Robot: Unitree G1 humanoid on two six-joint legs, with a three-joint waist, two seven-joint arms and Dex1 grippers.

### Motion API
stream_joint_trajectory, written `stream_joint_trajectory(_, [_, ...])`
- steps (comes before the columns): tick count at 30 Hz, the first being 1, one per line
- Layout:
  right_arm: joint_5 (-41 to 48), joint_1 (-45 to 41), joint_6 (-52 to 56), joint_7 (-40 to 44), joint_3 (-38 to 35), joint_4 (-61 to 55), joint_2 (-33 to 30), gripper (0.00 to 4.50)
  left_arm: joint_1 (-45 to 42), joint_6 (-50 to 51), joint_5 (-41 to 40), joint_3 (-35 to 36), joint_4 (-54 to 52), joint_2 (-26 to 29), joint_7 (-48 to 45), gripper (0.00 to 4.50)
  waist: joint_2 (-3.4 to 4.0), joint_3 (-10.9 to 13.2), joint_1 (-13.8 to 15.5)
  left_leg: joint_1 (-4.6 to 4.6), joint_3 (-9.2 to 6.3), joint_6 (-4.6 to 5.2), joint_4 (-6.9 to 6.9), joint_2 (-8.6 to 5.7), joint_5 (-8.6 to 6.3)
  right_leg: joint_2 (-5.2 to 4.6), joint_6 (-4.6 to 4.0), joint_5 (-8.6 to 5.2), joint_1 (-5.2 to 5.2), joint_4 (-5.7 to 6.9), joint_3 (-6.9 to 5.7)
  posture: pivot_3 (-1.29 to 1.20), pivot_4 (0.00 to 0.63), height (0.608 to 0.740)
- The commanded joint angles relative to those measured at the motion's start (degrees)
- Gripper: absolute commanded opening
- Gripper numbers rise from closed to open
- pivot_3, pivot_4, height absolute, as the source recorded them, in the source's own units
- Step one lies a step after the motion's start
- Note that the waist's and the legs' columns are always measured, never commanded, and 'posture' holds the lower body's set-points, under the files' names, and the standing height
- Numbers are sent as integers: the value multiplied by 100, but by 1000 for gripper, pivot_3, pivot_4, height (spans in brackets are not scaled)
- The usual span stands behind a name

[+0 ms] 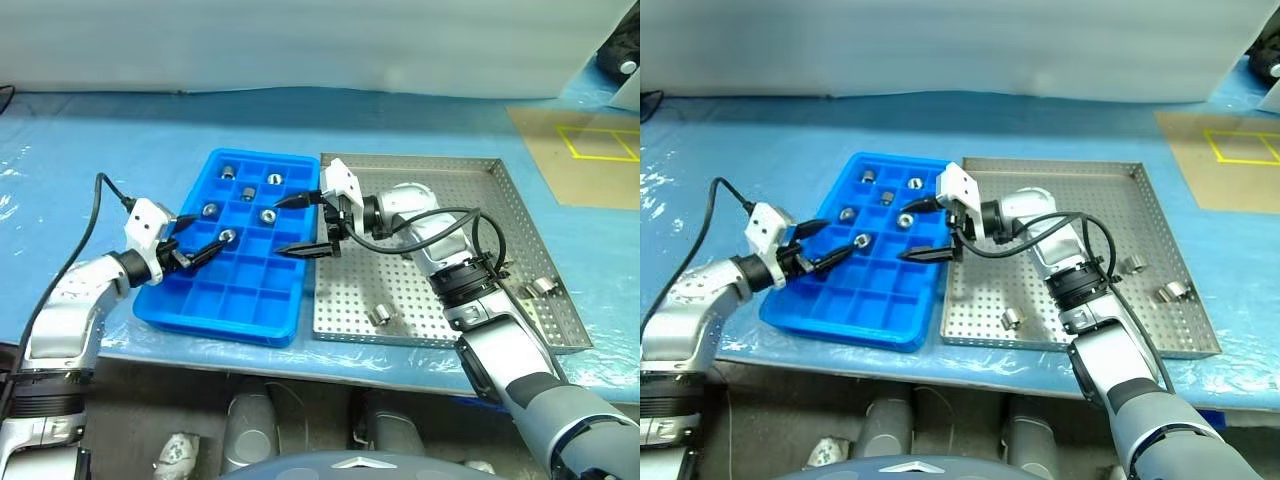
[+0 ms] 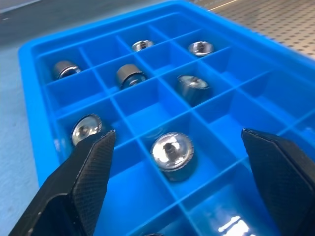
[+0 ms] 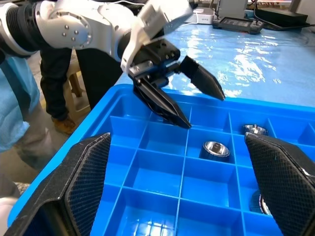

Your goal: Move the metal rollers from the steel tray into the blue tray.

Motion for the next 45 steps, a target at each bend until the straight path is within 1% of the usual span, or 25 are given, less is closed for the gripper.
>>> stream_joint_trajectory(1, [30,-143,-88,-5,-150,-17,-21,4500,-20,-268,171,-86,-79,-125,207,4297,0,0,1,0,0,0,0,0,0,0,0,0,0,0,0,271,150,740])
stream_joint_trajectory(6, [34,-187,-63,42,-158,12,-37,4500,83,-139,64,-224,-366,-199,105,4297,0,0,0,0,0,0,0,0,0,0,0,0,-1,0,0,272,150,740])
stream_joint_trajectory(16, [38,-146,-82,-39,-173,12,36,4500,81,-18,-23,-161,-379,1,-29,4297,0,0,0,1,0,0,0,0,0,0,0,0,0,0,0,275,150,740])
stream_joint_trajectory(27, [22,-217,-99,-99,-292,157,-49,4500,-102,198,-51,-246,-588,-21,61,4297,0,0,2,1,0,0,0,0,0,0,0,0,0,1,0,272,150,740])
stream_joint_trajectory(31, [6,-203,24,-220,-510,101,-332,4500,-853,586,-231,-532,-703,-274,109,4297,1,0,48,-3,0,0,2,-1,0,-1,0,0,1,4,-1,212,150,740])
stream_joint_trajectory(35, [-9,10,196,-529,-850,-80,-809,4500,-2060,570,-87,-1201,-229,-706,-185,4297,1,1,82,-7,0,2,38,-3,0,-8,0,1,13,16,1,117,150,740])
stream_joint_trajectory(37, [18,137,288,-671,-973,-226,-977,4500,-2596,468,-19,-1390,203,-913,-312,4297,1,0,47,-6,1,5,54,-4,-3,-8,1,1,15,20,7,97,150,740])
stream_joint_trajectory(38, [24,209,332,-738,-1022,-320,-1049,4500,-2843,414,6,-1468,435,-1004,-393,4297,1,0,14,-5,2,6,57,-5,-3,-8,1,1,17,20,10,45,150,740])
stream_joint_trajectory(40, [58,458,490,-942,-1191,-652,-1223,4500,-3411,91,195,-1786,1076,-1191,-770,4297,1,0,-60,-4,2,-6,58,-4,4,-5,2,2,16,20,12,2,150,740])
stream_joint_trajectory(42, [115,798,709,-1190,-1391,-1136,-1395,4500,-3885,-356,417,-2153,1792,-1370,-1305,4297,2,0,-168,-6,2,-10,58,-3,7,2,3,3,11,18,15,-99,150,740])
stream_joint_trajectory(45, [216,1387,1085,-1558,-1729,-1923,-1650,4500,-4393,-1041,717,-2559,2862,-1697,-1977,4297,3,-1,-289,-8,7,-7,54,-4,6,4,7,1,11,6,20,-195,150,740])
